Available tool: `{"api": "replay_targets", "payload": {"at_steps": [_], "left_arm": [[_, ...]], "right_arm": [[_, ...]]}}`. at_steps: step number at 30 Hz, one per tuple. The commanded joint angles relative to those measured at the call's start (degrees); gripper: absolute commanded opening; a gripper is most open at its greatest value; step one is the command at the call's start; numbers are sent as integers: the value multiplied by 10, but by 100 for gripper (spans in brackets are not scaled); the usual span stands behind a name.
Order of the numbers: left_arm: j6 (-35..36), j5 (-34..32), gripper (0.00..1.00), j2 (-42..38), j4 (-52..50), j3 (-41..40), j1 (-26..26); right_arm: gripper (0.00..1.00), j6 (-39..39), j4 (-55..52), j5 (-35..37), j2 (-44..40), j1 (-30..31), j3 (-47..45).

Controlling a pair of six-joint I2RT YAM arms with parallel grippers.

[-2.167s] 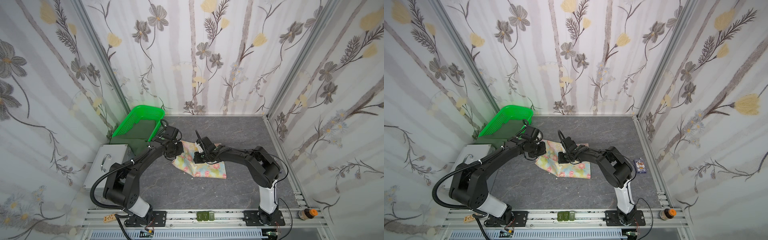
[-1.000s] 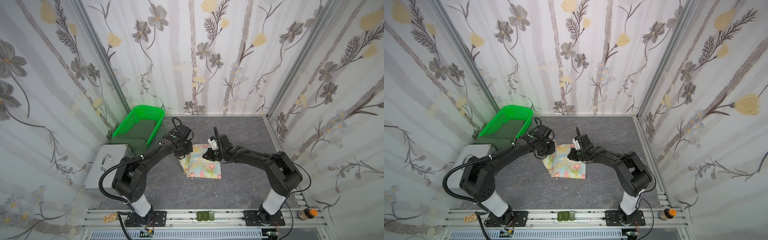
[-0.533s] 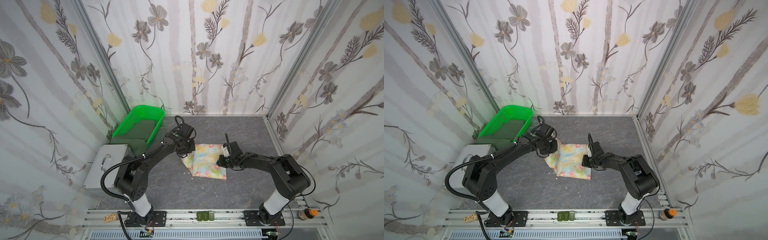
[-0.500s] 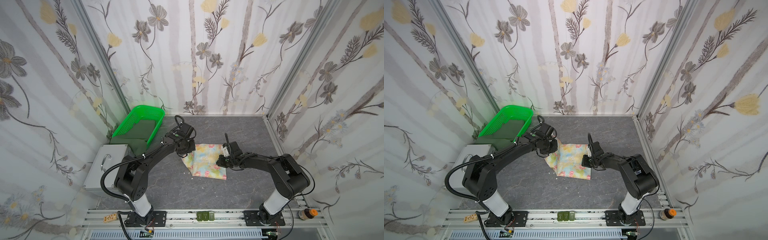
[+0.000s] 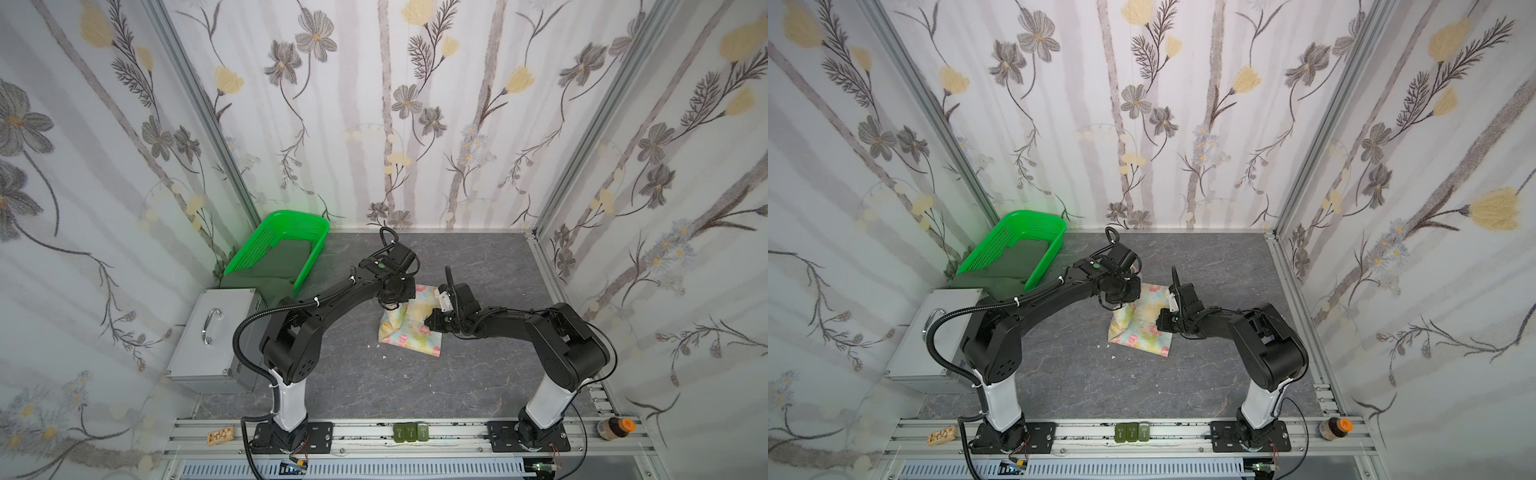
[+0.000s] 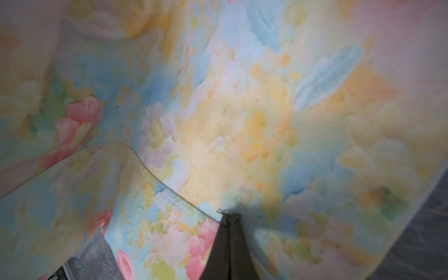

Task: Fold and stack skirts
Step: Fold the skirt at the center of the table.

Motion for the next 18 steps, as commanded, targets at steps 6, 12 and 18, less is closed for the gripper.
{"api": "replay_targets", "payload": {"at_steps": [6, 12, 18], "left_arm": [[-1, 14, 0, 40, 3, 35, -23], [12, -1, 0, 18, 3, -6, -21], [17, -4, 0, 7, 3, -24, -20]], "right_arm": [[0, 9, -51, 8, 7, 3, 7], [0, 10, -78, 5, -46, 2, 14], [0, 11, -108, 12, -111, -13, 8]]}}
